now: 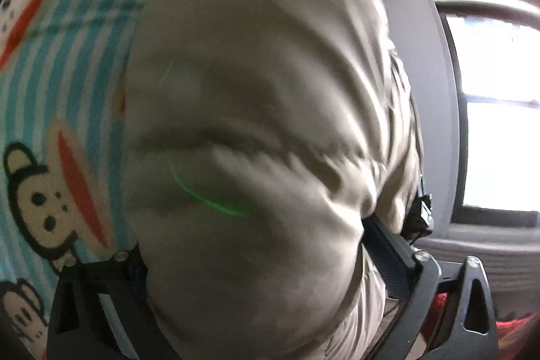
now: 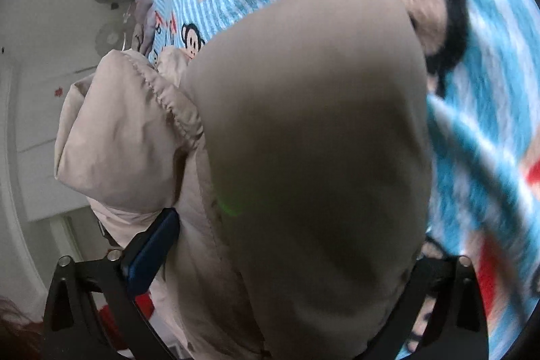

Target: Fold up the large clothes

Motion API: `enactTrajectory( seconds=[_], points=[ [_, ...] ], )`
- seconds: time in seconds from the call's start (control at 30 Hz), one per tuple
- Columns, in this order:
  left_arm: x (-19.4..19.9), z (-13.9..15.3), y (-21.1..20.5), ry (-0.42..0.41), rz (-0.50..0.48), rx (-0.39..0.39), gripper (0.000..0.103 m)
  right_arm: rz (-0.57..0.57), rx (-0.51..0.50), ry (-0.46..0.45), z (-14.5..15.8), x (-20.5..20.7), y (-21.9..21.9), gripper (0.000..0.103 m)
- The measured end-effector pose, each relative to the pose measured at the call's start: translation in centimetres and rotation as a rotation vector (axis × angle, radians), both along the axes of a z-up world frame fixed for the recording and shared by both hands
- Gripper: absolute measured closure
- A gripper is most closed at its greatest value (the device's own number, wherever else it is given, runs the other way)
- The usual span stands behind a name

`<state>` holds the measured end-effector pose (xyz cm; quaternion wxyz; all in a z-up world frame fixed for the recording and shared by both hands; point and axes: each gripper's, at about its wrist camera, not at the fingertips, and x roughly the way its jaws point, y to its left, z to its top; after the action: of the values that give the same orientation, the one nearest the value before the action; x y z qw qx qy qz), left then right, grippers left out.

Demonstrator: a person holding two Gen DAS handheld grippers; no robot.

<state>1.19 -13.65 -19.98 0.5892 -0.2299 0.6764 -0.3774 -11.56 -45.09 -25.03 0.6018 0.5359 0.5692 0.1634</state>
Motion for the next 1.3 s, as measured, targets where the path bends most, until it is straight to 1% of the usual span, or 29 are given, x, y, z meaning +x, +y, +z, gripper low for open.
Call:
enactTrajectory(
  seconds=[0.03, 0.07, 0.1, 0.13, 0.2, 0.33, 0.43, 0.6, 0.67, 0.77, 0.8, 0.87, 0.97, 1.03, 1.13, 1.17, 1.23, 1.3],
  points=[
    [-0.1, 0.5, 0.0, -0.015, -0.001, -0.004, 0.009, -0.013, 0.010, -0.008, 0.4, -0.1, 0.2, 0.027],
    [-0.3, 1.1, 0.2, -0.022, 0.001, -0.016, 0.013, -0.021, 0.005, -0.020, 0.9, -0.2, 0.4, 0.030],
    [-0.3, 1.6, 0.5, -0.024, 0.003, -0.029, 0.014, -0.024, -0.002, -0.033, 1.4, -0.4, 0.5, 0.037],
    [-0.2, 2.1, 0.7, -0.027, 0.005, -0.044, 0.016, -0.025, -0.004, -0.045, 1.9, -0.4, 0.7, 0.042],
    [0.0, 3.4, 1.0, -0.047, 0.003, -0.070, 0.016, -0.025, -0.006, -0.069, 2.9, 0.2, 1.4, 0.045],
    [1.0, 5.8, 2.5, -0.101, -0.003, -0.097, 0.015, -0.024, -0.012, -0.119, 5.3, 1.4, 3.1, 0.045],
    [3.1, 7.1, 5.4, -0.129, 0.008, -0.105, 0.015, -0.024, -0.022, -0.148, 6.7, 2.9, 5.0, 0.045],
    [6.7, 8.0, 9.9, -0.154, 0.022, -0.101, 0.016, -0.018, -0.032, -0.187, 8.2, 6.4, 9.2, 0.045],
    [8.4, 7.9, 12.2, -0.156, 0.029, -0.089, 0.015, -0.010, -0.050, -0.199, 8.5, 8.5, 11.9, 0.045],
    [11.3, 7.1, 15.4, -0.162, 0.043, -0.064, 0.015, -0.003, -0.067, -0.212, 8.8, 10.7, 14.6, 0.045],
    [12.4, 6.8, 16.4, -0.165, 0.052, -0.056, 0.015, 0.002, -0.071, -0.216, 8.7, 12.1, 16.0, 0.045],
    [14.5, 5.9, 17.9, -0.175, 0.068, -0.046, 0.015, 0.012, -0.080, -0.217, 8.5, 13.7, 17.4, 0.045],
    [17.4, 3.8, 19.6, -0.182, 0.101, -0.026, 0.015, 0.034, -0.099, -0.229, 7.9, 16.7, 19.2, 0.045],
    [18.5, 1.8, 20.4, -0.165, 0.119, -0.008, 0.014, 0.032, -0.116, -0.208, 6.6, 18.5, 19.8, 0.045],
    [19.3, -1.3, 21.3, -0.115, 0.153, -0.003, 0.010, 0.011, -0.127, -0.164, 4.8, 20.1, 20.1, 0.043],
    [19.2, -1.9, 21.5, -0.109, 0.158, -0.007, 0.008, 0.005, -0.123, -0.156, 4.5, 20.0, 19.8, 0.043],
    [19.1, -2.5, 21.8, -0.108, 0.167, -0.001, 0.006, -0.008, -0.112, -0.137, 3.7, 20.1, 19.6, 0.037],
    [18.5, -2.1, 21.7, -0.122, 0.173, 0.032, 0.006, -0.011, -0.122, -0.118, 3.6, 20.7, 19.5, 0.034]
  ],
)
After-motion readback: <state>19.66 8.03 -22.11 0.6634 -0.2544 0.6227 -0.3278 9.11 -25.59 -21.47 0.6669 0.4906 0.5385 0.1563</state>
